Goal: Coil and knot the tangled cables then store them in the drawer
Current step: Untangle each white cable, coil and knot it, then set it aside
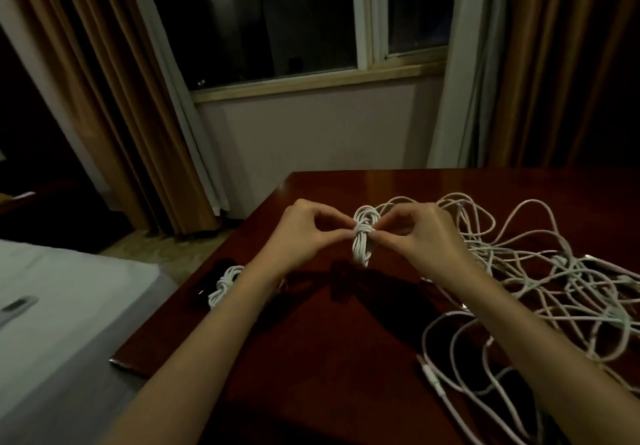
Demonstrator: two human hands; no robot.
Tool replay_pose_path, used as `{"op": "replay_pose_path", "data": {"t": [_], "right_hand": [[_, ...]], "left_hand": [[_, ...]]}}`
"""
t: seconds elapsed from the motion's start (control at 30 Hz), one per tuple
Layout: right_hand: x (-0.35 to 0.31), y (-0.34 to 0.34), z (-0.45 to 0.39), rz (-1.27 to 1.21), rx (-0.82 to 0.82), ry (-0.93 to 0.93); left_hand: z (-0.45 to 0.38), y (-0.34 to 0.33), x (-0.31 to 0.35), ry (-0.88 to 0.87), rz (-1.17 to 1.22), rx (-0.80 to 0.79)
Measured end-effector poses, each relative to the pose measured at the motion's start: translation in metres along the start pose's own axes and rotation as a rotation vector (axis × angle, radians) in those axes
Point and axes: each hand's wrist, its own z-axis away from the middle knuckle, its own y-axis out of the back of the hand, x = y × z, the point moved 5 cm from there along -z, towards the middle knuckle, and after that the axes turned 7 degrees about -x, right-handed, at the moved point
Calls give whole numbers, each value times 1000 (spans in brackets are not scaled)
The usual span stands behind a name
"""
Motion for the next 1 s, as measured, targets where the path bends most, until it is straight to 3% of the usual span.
{"op": "replay_pose_path", "data": {"t": [0.17, 0.43, 0.7, 0.87, 1.0], "right_hand": [[-22, -60, 0, 143, -237, 1], [-46, -114, 3, 148, -419, -18], [-50, -127, 0, 133, -453, -33], [-55, -111, -3, 236, -547, -11], [-49, -60, -14, 285, -450, -22]], "left_hand": [[39, 25, -19, 122, -145, -204], [73, 40, -41, 206, -348, -290], [66, 34, -43, 220, -695, -350], [49, 35, -39, 279, -650, -389], [21, 23, -19, 193, -591, -312]]}}
